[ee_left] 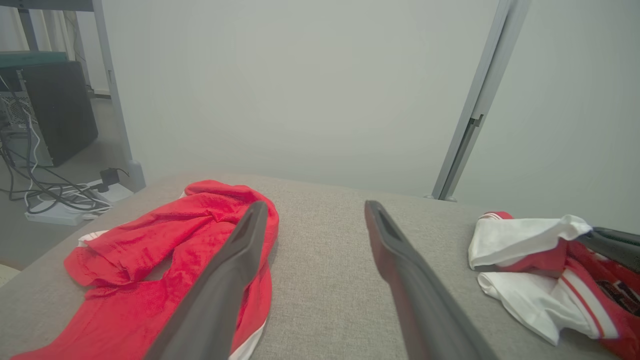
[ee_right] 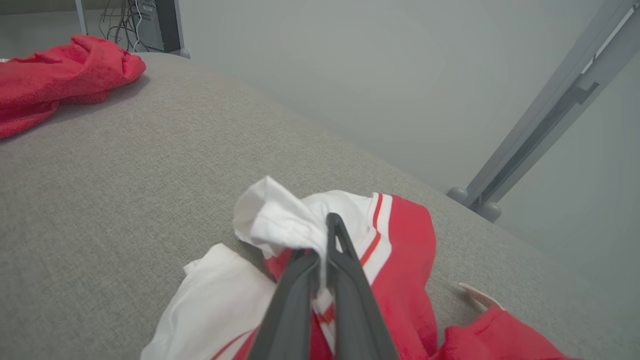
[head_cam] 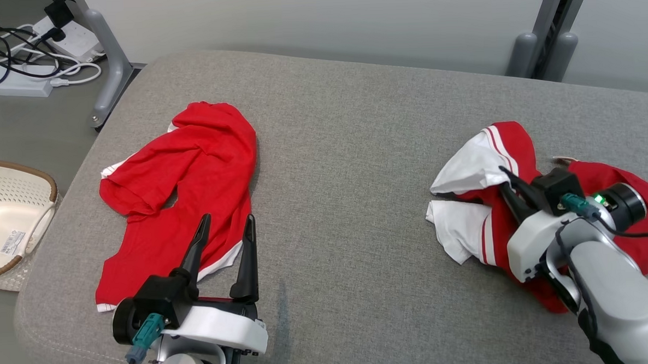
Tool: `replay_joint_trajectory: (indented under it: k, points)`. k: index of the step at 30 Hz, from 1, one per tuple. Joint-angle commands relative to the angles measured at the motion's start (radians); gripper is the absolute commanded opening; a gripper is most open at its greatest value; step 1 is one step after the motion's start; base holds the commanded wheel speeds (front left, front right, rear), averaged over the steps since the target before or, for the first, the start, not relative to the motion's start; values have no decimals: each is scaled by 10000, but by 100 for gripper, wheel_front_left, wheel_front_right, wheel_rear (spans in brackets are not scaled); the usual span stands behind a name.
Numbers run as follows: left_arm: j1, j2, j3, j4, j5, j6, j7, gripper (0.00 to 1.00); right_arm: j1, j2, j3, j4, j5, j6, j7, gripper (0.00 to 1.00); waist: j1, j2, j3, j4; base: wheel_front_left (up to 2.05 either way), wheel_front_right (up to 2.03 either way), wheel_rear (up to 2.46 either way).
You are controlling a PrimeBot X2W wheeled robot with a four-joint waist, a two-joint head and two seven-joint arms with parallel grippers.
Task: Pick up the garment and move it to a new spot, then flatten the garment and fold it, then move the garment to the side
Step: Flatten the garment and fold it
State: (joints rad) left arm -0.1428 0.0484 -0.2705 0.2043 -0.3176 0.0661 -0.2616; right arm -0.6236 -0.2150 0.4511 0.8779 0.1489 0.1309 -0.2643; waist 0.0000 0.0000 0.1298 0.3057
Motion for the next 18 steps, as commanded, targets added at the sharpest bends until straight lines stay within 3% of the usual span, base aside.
replay_joint_trajectory:
  k: [1,9,18]
  points:
    - [-54,37,23,-56,-68,57,-39,100,-200,-96,-90,-75,108,-3,-15,0,0,0,-20,21,0,0,0]
    - [-74,37,-127,-122,-186,112,-39,100,-1319,-613,-204,-823,668,-3,-16,0,0,0,44,59,0,0,0]
    - [-219,42,-362,-61,-263,68,-39,100,-2904,-1272,1202,-1165,2832,-3,87,0,0,0,169,350,0,0,0]
